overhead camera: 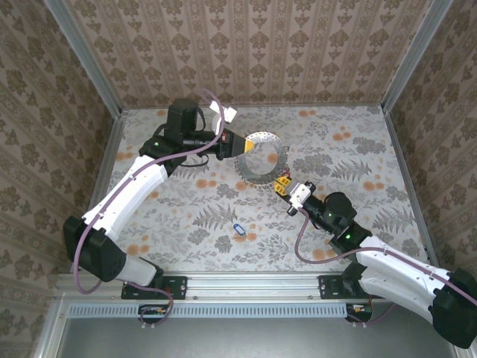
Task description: Put the keys on the keyring
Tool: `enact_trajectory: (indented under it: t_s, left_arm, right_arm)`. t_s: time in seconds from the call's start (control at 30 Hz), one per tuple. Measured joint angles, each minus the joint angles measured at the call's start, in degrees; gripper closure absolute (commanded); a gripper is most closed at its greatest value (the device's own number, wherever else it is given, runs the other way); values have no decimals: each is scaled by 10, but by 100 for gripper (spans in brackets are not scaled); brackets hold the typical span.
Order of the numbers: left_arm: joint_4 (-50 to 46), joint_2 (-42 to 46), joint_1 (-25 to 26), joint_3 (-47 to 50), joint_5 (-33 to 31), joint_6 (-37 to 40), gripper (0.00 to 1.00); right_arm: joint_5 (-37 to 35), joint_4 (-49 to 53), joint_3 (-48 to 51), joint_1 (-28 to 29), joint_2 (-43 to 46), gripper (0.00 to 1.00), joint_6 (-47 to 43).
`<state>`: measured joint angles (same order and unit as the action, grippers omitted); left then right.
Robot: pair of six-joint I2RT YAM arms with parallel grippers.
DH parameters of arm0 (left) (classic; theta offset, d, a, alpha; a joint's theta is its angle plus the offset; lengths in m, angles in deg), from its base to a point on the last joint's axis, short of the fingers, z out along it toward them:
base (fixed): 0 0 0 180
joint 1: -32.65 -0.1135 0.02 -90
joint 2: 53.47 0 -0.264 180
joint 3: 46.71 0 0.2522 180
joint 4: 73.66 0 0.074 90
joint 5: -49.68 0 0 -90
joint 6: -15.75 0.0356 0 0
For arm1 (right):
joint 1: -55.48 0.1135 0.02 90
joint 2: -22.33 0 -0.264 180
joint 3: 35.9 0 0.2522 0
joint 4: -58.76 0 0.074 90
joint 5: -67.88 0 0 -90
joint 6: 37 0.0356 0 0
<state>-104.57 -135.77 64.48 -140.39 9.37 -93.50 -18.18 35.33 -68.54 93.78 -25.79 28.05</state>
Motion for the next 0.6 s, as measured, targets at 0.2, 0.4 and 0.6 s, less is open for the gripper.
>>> enact_trajectory:
  t_s: [0.2, 0.4, 0.6]
  left_arm:
    - [0, 0, 0, 0, -1, 0, 100]
    - [0, 1, 0, 0, -10, -1, 100]
    - [12, 16, 0, 20, -44, -25, 100]
  right_arm:
    - [-5, 0, 0, 0, 0, 90, 0]
    - [-11, -3, 3, 0, 0, 100, 5]
    - [-19, -3, 3, 0, 1, 100, 23]
